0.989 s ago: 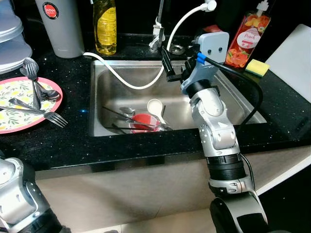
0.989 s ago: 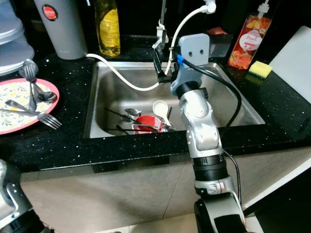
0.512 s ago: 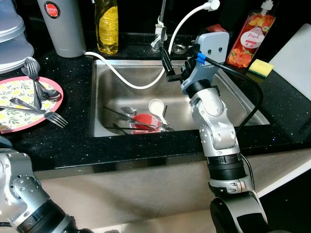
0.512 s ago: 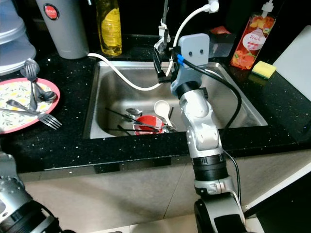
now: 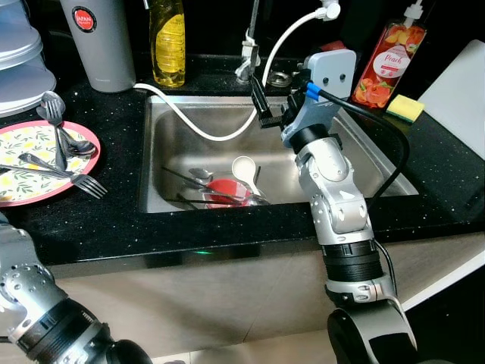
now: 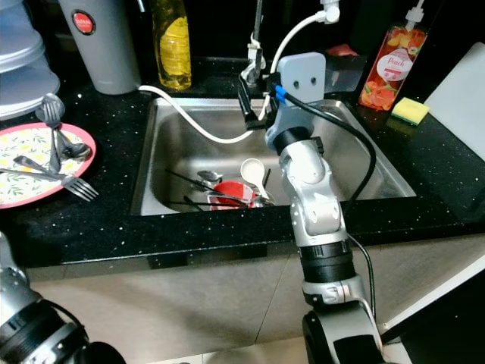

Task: Kitchen organization

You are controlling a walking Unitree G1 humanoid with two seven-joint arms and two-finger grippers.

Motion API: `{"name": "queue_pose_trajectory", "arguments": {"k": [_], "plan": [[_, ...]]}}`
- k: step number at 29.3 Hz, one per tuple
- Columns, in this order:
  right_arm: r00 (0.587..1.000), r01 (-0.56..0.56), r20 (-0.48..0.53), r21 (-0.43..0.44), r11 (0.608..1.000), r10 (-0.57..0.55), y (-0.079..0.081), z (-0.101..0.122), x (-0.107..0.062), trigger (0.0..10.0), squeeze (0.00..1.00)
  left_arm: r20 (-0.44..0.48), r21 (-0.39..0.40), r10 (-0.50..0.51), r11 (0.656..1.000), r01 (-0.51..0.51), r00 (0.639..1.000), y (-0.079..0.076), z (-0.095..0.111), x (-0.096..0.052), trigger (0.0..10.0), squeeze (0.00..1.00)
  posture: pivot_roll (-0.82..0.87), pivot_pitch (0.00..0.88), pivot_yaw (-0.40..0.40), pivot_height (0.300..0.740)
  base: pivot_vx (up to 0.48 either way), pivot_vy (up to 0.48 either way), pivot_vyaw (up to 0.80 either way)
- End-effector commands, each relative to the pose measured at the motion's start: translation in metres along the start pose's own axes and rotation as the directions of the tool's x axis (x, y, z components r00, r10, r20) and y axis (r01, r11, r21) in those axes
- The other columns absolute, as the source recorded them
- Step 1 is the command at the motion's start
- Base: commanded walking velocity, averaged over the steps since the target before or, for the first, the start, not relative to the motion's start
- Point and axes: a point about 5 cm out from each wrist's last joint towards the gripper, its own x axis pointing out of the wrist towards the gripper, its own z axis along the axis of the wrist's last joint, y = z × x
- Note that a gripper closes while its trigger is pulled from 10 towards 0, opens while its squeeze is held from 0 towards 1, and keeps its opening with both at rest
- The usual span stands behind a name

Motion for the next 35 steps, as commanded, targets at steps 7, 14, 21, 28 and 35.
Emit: {"name": "queue_pose_trajectory", "arguments": {"k": [7, 14, 21, 28, 35], "plan": [[1.000, 0.022, -0.015, 0.004, 1.000, -0.022, -0.001, -0.003, -0.005, 10.0, 0.00, -0.115, 0.039, 0.081, 0.996, -0.077, 0.990, -0.001, -0.029, 0.013, 10.0, 0.00, 0.05, 0.000, -0.074, 0.740, 0.000, 0.000, 0.00], [0.999, 0.029, -0.013, 0.001, 1.000, -0.029, -0.002, -0.003, -0.007, 10.0, 0.00, -0.020, 0.184, 0.152, 0.972, -0.146, 0.988, 0.007, -0.022, 0.026, 10.0, 0.00, 0.04, 0.000, -0.063, 0.740, 0.000, 0.000, 0.00], [0.999, 0.029, -0.015, -0.001, 1.000, -0.029, -0.002, -0.003, -0.008, 10.0, 0.00, 0.131, 0.304, 0.153, 0.934, -0.187, 0.979, 0.008, -0.003, 0.034, 9.0, 0.00, 0.04, 0.000, -0.061, 0.740, 0.000, 0.000, 0.00], [1.000, 0.025, -0.014, 0.000, 1.000, -0.025, -0.002, -0.003, -0.008, 10.0, 0.00, 0.203, 0.294, 0.136, 0.936, -0.192, 0.970, 0.002, 0.015, 0.039, 10.0, 0.00, 0.04, 0.000, -0.064, 0.740, 0.000, 0.000, 0.00], [1.000, 0.022, -0.019, 0.006, 1.000, -0.022, 0.000, -0.004, -0.009, 10.0, 0.00, 0.233, 0.243, 0.081, 0.960, -0.139, 0.969, -0.008, 0.041, 0.050, 10.0, 0.00, 0.05, 0.000, -0.067, 0.740, 0.000, 0.000, 0.00]]}}
